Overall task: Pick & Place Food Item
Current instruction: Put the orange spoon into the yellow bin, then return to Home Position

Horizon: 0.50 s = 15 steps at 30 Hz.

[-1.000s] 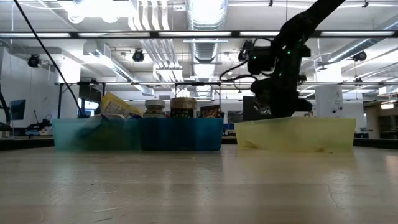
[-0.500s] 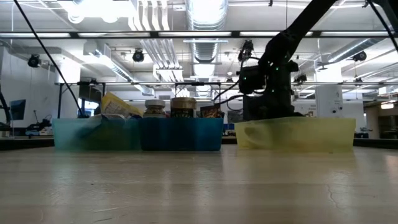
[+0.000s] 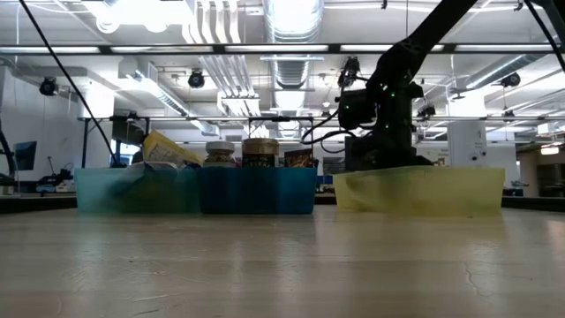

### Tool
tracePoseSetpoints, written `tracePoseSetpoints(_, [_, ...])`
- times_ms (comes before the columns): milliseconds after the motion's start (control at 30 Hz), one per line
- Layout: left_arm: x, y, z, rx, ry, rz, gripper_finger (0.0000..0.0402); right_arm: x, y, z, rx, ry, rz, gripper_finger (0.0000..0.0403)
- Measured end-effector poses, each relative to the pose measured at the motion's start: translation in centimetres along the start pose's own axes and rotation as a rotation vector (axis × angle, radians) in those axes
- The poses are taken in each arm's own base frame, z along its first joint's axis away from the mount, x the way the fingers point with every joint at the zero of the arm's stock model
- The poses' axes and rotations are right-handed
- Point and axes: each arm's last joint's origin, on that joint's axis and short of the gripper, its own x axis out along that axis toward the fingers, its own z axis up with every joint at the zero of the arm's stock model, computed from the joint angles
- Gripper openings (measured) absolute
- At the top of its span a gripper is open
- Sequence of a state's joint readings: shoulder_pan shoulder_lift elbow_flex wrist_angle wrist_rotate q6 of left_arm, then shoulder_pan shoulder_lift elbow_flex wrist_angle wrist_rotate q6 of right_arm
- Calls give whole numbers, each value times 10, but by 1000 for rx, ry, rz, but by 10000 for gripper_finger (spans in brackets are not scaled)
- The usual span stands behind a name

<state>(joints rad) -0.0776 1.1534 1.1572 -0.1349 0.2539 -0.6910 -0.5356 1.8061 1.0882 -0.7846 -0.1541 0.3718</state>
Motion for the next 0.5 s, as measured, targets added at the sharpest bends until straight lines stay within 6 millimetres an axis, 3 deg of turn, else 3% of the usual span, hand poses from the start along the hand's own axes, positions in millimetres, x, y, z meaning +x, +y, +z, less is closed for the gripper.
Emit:
tracePoseSetpoints(133, [0,0,0,0,-1,-1,268,-2,0,-1,-24,17,-1,39])
tracePoseSetpoints(500, [0,0,0,-1,4,3,268,-11,0,-6,-32,27,21,205])
